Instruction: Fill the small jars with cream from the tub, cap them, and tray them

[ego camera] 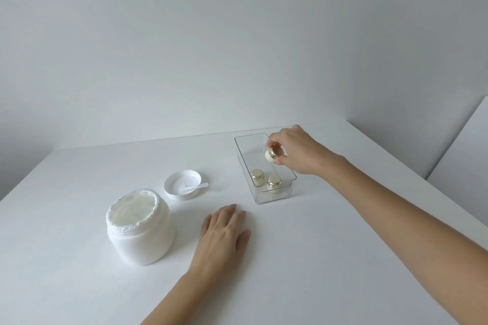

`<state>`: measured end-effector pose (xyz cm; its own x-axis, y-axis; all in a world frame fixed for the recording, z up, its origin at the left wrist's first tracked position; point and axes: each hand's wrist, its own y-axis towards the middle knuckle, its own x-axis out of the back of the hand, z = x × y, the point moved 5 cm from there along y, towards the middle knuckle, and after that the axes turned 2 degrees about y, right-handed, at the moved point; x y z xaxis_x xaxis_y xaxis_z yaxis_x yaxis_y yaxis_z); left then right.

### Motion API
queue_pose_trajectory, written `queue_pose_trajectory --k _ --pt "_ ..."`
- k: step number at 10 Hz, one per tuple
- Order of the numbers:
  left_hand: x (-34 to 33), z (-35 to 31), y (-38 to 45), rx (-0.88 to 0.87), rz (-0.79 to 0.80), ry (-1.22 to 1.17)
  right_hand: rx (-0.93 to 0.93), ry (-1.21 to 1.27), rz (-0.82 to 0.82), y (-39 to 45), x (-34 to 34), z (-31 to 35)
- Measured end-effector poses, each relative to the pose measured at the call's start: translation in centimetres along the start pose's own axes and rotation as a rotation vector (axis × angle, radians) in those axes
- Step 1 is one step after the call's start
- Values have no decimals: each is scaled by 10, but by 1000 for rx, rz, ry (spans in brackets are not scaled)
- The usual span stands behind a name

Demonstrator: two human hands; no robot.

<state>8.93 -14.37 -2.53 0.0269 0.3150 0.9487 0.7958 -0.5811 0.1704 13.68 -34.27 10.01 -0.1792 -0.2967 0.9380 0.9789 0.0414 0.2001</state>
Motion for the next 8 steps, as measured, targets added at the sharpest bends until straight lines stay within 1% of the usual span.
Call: queue_pose_trajectory --k 1,2,3,5,7,8 --pt "-3 1 -1 6 17 32 47 -201 35 17 -14 4" --pt "-5 2 -2 11 32 41 67 -363 108 29 -28 5" --pt "-5 2 -2 15 33 33 84 -476 176 37 -38 6" --pt "-5 2 0 12 31 32 94 -566 273 41 -56 7" --pt "-3 1 -1 6 8 7 75 -561 290 44 -63 4" --pt "-5 -1 0 -7 25 24 52 -514 244 47 -52 2"
